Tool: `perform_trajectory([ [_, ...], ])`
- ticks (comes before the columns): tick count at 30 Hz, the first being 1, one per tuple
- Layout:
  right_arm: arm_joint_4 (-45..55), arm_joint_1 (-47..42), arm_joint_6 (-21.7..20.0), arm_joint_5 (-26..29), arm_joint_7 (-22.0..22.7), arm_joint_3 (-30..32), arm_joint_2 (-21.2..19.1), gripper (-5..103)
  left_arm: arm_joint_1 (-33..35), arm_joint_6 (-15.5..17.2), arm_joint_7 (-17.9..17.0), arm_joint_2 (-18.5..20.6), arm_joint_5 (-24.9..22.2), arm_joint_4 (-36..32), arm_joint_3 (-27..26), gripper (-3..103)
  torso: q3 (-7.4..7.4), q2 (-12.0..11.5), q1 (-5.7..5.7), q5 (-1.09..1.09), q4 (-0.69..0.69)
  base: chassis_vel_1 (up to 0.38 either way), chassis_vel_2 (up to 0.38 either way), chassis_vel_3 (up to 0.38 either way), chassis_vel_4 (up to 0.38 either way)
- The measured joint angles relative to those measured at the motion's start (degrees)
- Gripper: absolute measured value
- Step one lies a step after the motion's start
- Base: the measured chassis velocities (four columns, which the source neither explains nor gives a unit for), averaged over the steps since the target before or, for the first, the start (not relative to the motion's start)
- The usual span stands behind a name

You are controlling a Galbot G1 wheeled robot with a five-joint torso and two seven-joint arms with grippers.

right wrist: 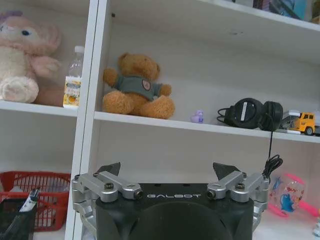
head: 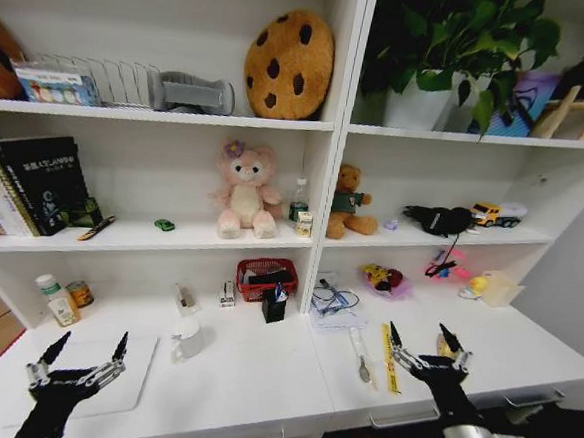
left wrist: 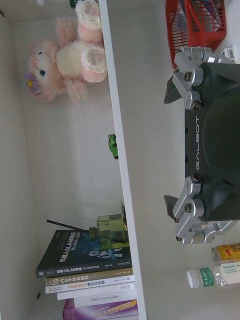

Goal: Organize the objects on the table.

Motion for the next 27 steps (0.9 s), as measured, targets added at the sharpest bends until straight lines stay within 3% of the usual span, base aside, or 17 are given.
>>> perform_trajectory([
  [8,-2.2,1.9,-4.3,2.8,-0.8,1.0,-3.9,100,0.0,0.0,0.0,0.0,0.0,0.0,0.0,100,0.00,0.0,0.00,0.01,0.02,0.000,0.000,0.000,0.000],
  [18,-3.0,2.3,-3.4,6.1,-1.3,0.0,-3.3,100,0.0,0.0,0.0,0.0,0.0,0.0,0.0,100,-0.01,0.0,-0.01,0.01,0.02,0.000,0.000,0.000,0.000],
  [27,-3.5,2.3,-2.7,4.6,-2.3,-0.1,-2.2,100,0.0,0.0,0.0,0.0,0.0,0.0,0.0,100,-0.01,0.0,-0.01,0.01,0.02,0.000,0.000,0.000,0.000],
])
